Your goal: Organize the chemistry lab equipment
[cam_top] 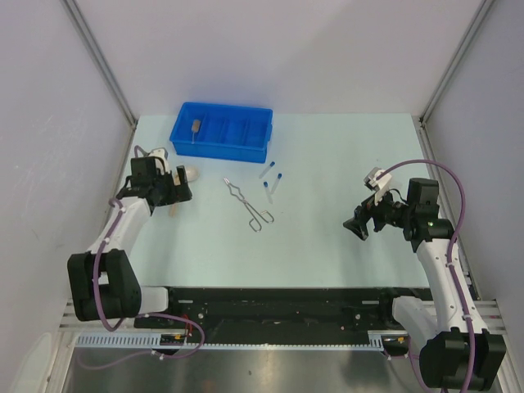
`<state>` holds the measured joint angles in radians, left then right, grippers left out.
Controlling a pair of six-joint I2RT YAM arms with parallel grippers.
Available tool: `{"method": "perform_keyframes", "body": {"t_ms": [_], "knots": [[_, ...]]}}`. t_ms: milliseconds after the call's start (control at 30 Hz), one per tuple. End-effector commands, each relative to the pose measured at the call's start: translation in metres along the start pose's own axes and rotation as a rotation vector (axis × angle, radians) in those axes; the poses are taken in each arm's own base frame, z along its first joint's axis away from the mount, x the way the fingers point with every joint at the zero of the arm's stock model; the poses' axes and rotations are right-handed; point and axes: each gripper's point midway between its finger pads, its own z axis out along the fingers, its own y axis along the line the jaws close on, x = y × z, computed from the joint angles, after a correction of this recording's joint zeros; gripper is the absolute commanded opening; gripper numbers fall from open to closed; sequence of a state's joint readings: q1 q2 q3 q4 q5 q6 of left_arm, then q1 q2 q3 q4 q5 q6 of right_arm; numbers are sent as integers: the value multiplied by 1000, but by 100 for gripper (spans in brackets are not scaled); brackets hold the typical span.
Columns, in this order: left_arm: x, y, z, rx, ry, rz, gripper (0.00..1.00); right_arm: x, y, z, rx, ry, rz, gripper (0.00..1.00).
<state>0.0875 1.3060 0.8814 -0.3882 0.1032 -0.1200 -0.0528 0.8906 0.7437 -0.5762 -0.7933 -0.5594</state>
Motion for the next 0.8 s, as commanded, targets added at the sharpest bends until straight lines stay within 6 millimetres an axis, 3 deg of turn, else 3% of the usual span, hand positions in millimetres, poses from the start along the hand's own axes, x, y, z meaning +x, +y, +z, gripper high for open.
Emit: {"method": "perform_keyframes", "body": {"t_ms": [0,333,767], "knots": [[-17,-4,-1,24,-22,44,100,-5,3,-3,-6,-22,-34,100],[0,10,26,-31,97,42,96,-4,5,-3,-16,-22,-32,100],[31,27,65,-110,254,1,68,-5,6,-2,-22,-25,-32,100]]}}
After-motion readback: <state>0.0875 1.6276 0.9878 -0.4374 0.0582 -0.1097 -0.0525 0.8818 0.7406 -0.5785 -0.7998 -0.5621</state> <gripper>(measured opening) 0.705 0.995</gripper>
